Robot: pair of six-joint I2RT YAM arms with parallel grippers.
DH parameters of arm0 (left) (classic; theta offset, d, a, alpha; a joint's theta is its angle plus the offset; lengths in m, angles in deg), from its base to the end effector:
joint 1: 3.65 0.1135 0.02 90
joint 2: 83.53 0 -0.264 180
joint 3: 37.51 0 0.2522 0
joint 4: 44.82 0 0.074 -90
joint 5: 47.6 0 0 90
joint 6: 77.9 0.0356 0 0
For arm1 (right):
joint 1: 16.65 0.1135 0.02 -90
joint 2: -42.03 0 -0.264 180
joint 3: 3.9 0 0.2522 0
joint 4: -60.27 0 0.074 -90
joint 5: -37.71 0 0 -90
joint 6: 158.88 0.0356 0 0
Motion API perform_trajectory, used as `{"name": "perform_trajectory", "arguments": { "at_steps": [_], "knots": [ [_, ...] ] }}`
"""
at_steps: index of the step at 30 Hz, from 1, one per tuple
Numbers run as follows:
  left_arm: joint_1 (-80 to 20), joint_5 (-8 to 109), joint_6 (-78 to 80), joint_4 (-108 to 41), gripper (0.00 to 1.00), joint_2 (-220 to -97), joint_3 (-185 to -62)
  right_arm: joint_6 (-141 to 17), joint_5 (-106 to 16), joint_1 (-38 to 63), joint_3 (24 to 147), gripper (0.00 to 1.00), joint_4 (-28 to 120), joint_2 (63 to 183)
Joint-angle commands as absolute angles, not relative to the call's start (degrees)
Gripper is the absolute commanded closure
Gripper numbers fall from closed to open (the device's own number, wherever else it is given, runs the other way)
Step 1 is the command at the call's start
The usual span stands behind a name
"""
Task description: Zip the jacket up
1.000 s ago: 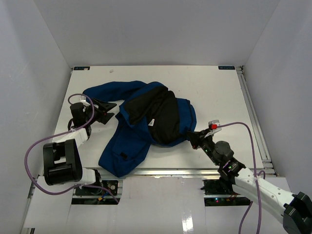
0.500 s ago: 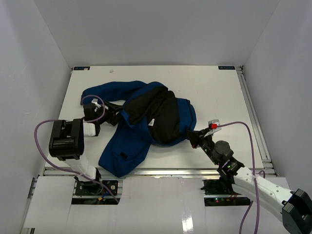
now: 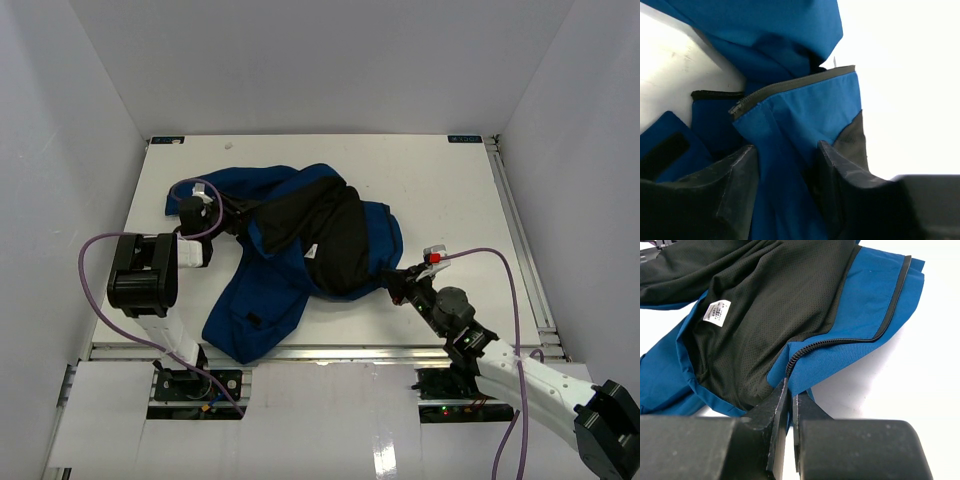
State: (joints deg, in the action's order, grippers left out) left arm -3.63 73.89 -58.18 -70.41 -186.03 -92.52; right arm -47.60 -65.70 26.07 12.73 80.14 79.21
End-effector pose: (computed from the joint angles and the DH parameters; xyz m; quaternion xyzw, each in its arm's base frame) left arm 0.3444 -0.0185 0.1464 -0.3349 0.7395 -0.4940 0.3114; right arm 0.1191 0.0987 0.1832 -0.0508 0.7094 0.2995 0.6360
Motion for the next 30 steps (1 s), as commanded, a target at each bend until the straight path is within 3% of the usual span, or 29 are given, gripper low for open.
{"name": "perform_trajectory", "arguments": {
  "at_steps": [1,4,7,10,12,16,19,23,27,28,30],
  "knots": [
    [-4.4,73.9,-57.7,-72.3,0.63,-187.2,-94.5,-49.0,-66.9,25.9,12.0,0.92,84.0,79.2],
    [-3.8,73.1,-53.6,-67.0,0.89,-184.7,-96.7,-49.2,-67.2,25.8,12.2,0.92,83.3,79.0],
    [-4.4,63.8,-41.9,-54.5,0.99,-175.5,-99.8,-49.3,-67.2,25.8,12.7,0.92,82.9,79.2],
    [-8.4,51.3,-31.0,-49.5,1.00,-166.9,-100.9,-48.9,-66.4,25.8,12.5,0.92,83.8,79.7],
    [-11.8,49.2,-24.8,-47.7,1.00,-162.7,-102.1,-48.6,-66.2,25.8,12.5,0.92,84.1,79.9],
    [-18.4,45.5,-13.8,-39.3,1.00,-161.5,-107.4,-47.8,-65.1,25.8,12.7,0.92,84.1,79.9],
    [-23.7,34.8,-6.4,-37.7,1.00,-160.0,-108.1,-47.7,-65.0,25.9,13.2,0.92,84.1,79.9],
    [-25.2,29.4,-1.2,-35.6,1.00,-156.3,-108.7,-47.9,-66.1,25.8,14.1,0.92,82.8,80.0],
    [-25.0,35.8,0.0,-32.5,1.00,-155.7,-112.1,-48.5,-69.9,25.7,14.2,0.92,81.8,80.3],
    [-25.0,39.9,-0.1,-28.8,0.97,-156.7,-114.7,-48.6,-70.3,25.7,14.2,0.92,81.8,80.3],
    [-25.0,45.5,-0.6,-23.1,0.81,-158.0,-118.0,-48.4,-70.1,25.7,14.2,0.92,81.8,80.3]
  ]
}}
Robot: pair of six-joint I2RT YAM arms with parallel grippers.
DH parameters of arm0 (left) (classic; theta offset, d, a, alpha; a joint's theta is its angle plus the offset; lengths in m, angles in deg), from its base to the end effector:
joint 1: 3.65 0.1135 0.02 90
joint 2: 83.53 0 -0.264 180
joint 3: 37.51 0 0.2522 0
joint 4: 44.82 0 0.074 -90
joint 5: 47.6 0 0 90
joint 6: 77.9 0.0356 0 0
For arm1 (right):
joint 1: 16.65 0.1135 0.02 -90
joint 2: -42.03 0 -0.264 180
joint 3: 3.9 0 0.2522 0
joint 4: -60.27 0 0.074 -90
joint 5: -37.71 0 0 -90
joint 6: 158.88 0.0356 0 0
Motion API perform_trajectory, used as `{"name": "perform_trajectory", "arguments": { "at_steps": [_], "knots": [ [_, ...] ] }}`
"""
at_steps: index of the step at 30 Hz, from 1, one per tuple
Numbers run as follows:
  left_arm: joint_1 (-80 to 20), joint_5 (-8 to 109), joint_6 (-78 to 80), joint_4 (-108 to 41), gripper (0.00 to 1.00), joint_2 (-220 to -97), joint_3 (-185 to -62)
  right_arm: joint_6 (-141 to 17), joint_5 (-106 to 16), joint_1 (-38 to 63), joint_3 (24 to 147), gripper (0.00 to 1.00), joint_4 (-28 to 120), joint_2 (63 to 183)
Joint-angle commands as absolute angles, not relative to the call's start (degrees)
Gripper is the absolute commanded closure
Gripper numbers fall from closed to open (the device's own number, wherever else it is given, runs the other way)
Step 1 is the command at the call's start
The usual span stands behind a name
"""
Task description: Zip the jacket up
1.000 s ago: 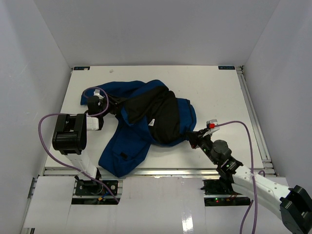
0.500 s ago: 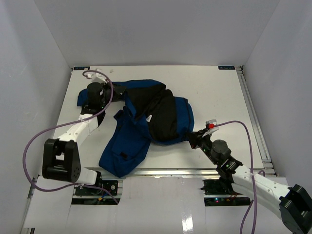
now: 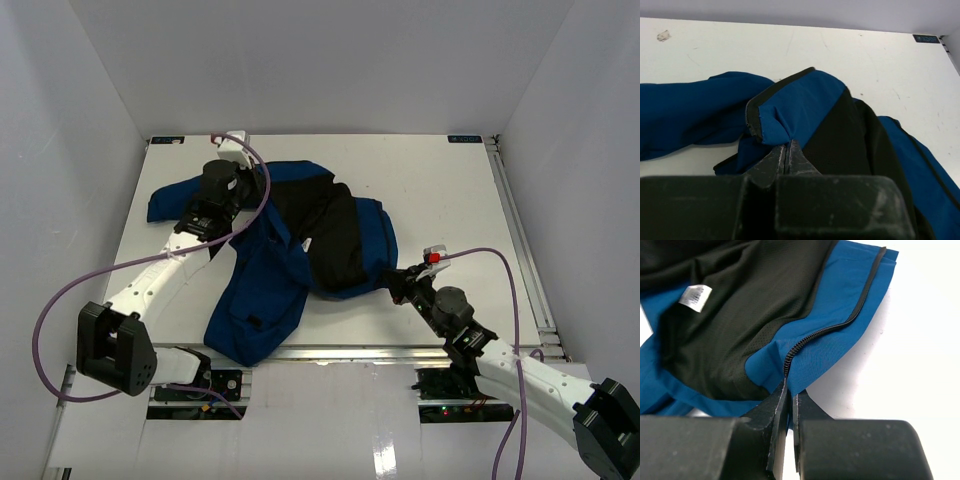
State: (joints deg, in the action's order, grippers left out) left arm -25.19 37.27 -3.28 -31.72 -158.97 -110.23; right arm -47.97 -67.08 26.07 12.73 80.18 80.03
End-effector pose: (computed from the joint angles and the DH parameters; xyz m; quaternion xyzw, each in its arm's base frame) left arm 0.2903 -0.1112 0.3272 0.0159 0.7972 -0.1569 0.5828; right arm 0.1202 0.0986 0.1814 -0.0461 0.7143 0.2866 0.6368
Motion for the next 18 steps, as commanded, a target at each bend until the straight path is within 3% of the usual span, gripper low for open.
{"name": "perform_trajectory", "arguments": {
  "at_steps": [1,3,4,5,7,13,18],
  "knots": [
    [-25.0,47.5,-1.0,-22.3,0.75,-158.3,-118.6,-48.3,-69.9,25.7,14.2,0.92,81.8,80.3],
    [-25.0,49.8,-1.8,-22.9,0.71,-157.6,-117.2,-48.1,-69.4,25.7,14.2,0.92,81.8,80.3],
    [-25.0,49.7,-2.0,-23.9,0.78,-157.2,-116.5,-48.1,-69.1,25.7,14.2,0.92,81.8,80.3],
    [-25.0,49.3,-2.4,-24.4,0.94,-156.8,-115.7,-48.1,-68.9,25.8,14.2,0.92,81.8,80.2],
    [-25.0,48.1,-3.1,-25.3,1.00,-156.0,-113.8,-48.0,-68.4,25.7,14.1,0.92,81.8,79.7],
    [-25.0,48.5,-3.3,-25.4,1.00,-156.7,-113.1,-48.1,-68.5,25.7,13.7,0.92,81.7,78.5],
    [-26.2,59.7,1.0,-26.8,1.00,-156.1,-111.0,-48.3,-68.8,25.8,13.9,0.92,81.6,79.2]
  ]
}}
